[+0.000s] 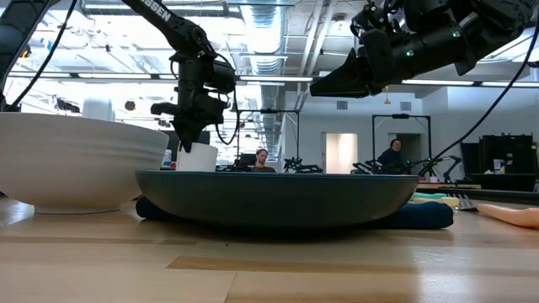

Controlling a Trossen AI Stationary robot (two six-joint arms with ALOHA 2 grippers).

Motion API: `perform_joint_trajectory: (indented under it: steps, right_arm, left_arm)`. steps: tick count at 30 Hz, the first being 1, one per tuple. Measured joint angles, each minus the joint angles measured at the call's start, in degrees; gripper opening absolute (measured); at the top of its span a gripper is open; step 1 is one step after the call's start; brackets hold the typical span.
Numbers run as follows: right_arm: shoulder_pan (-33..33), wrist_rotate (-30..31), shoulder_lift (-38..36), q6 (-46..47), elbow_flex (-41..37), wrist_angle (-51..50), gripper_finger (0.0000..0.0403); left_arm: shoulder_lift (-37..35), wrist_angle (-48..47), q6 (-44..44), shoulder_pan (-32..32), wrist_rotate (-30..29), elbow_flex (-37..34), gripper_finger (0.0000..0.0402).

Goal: Set up tray
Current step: Put the white mug on the top left of the gray tray

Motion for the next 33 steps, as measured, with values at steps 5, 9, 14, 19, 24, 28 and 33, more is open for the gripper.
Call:
perform_joint_trajectory:
  steps: [5,9,14,19,24,28,33]
  right_arm:
    - [0.0,0.0,0.0,0.0,0.0,-0.1,0.0136]
    - [0.0,0.0,0.0,0.0,0.0,-0.3,0.0136]
    - [0.0,0.0,0.0,0.0,0.0,-0.3,0.0136]
    - [0.0,0.0,0.0,0.0,0.0,-0.3,0.0136]
    - [0.0,0.0,0.0,0.0,0.0,-0.3,0.0136]
    - [0.0,0.0,0.0,0.0,0.0,-0.3,0.0136]
    - [0.0,0.0,0.0,0.0,0.0,-0.3,0.0136]
  left_arm:
    - [0.0,0.0,-0.3,0.0,0.0,0.0,0.0024]
    - [0.0,0.3,-2.2,0.0,0.0,0.0,0.0024]
    - [0.0,0.5,-3.5,0.0,-0.3,0.0,0.0025]
    - [0.0,0.5,-4.4,0.0,-0.3,0.0,0.0025]
    - [0.0,0.5,-5.2,0.0,-0.4,0.0,0.0025]
    - [0.0,0.5,-5.9,0.0,-0.5,0.0,0.003]
    - [0.0,0.5,-7.7,0.0,-0.5,0.0,0.006]
